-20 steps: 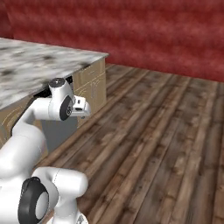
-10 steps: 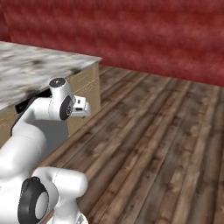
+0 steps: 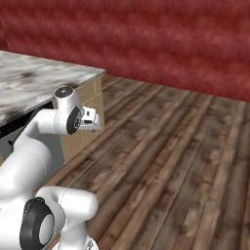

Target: Four empty soda cans are scattered around the kitchen. Gather all the cans and cluster them next to the stove for recycling.

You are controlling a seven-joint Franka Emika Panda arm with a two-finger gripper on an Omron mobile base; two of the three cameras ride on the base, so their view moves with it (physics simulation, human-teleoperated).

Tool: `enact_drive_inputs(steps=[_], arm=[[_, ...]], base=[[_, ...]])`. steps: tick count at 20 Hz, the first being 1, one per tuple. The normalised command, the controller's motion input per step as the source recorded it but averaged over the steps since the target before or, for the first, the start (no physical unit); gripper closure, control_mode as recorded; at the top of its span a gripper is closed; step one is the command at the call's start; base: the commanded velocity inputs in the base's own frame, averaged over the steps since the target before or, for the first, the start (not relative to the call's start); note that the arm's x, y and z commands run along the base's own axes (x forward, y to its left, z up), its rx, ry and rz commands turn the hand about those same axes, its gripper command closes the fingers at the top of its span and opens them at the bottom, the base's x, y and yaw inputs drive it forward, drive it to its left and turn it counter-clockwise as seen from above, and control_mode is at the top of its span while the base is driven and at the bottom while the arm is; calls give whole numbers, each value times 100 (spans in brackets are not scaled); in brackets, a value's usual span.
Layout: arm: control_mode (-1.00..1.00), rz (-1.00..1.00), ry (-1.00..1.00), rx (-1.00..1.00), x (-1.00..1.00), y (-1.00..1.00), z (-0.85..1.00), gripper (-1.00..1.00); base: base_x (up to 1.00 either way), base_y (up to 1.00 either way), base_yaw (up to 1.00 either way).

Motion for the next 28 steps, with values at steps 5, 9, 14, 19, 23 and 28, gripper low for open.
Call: enact_drive_inputs(steps=[5, 9, 14, 19, 23, 28], arm=[[100, 0, 0, 0, 0, 0, 0, -100], [100, 0, 0, 0, 0, 0, 0, -100], [100, 0, 0, 0, 0, 0, 0, -100], [100, 0, 0, 0, 0, 0, 0, -100], [100, 0, 0, 0, 0, 0, 0, -100], [100, 0, 0, 0, 0, 0, 0, -100]], base=[[71, -15, 3], [71, -14, 5], [70, -13, 6], [70, -13, 7], [69, -12, 7], [69, -11, 7]])
